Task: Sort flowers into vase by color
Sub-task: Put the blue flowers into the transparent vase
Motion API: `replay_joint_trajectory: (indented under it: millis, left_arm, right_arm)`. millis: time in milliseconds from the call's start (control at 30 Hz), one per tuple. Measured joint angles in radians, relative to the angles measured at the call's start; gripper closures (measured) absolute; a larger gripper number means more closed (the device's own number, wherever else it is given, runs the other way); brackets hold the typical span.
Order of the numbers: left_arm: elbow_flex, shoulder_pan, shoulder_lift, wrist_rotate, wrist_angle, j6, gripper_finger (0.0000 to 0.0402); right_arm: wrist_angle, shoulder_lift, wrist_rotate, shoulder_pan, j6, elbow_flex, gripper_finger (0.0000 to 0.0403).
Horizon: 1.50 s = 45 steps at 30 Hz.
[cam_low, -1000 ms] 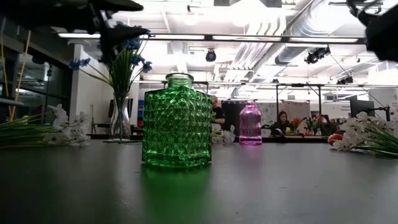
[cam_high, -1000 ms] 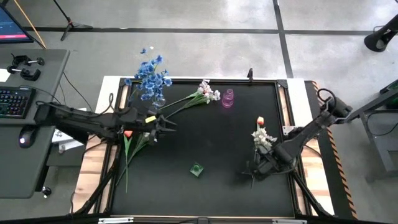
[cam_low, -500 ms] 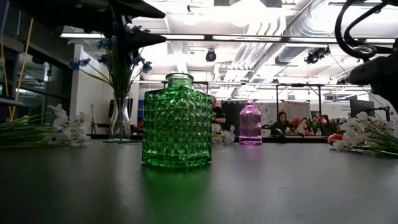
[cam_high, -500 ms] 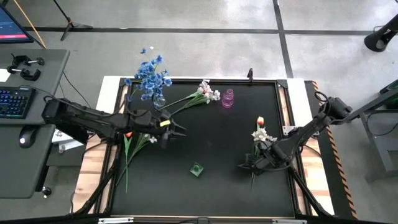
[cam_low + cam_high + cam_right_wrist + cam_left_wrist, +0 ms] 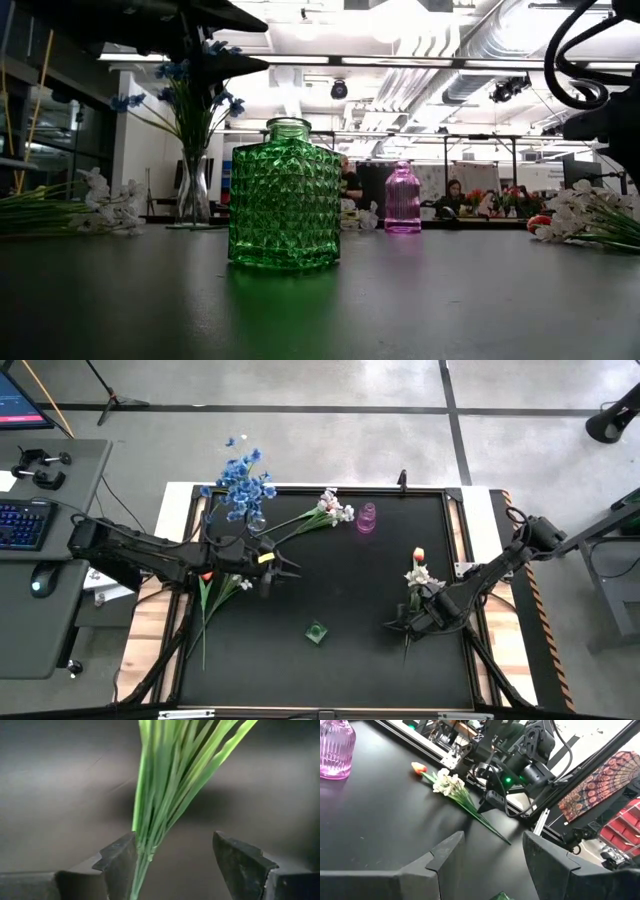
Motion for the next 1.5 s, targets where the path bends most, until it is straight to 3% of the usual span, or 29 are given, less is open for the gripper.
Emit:
replay_joint_trajectory:
  millis: [333,833,1100,1233,1500]
  left_arm:
    - [0.0,0.0,0.0,0.0,-0.001,0.0,0.0213]
    - [0.0,0.0,0.0,0.0,-0.001,0.001,0.0213]
    - [0.0,0.0,0.0,0.0,-0.002,0.001,0.0213]
    - [0.0,0.0,0.0,0.0,-0.002,0.016,0.0213]
    - [0.0,0.0,0.0,0.0,-0.002,0.017,0.0213]
  right_arm:
    - [0.012,0.021,-0.001,0.0,0.006,0.0,0.0153]
    - [0.027,0.087,-0.115,0.0,-0.053,0.002,0.0153]
    - [0.045,0.091,-0.079,-0.014,-0.045,0.001,0.0157]
    - [0.053,0.112,-0.08,-0.04,-0.045,0.004,0.0186]
    - [0.081,0.157,-0.07,-0.058,-0.077,0.006,0.0282]
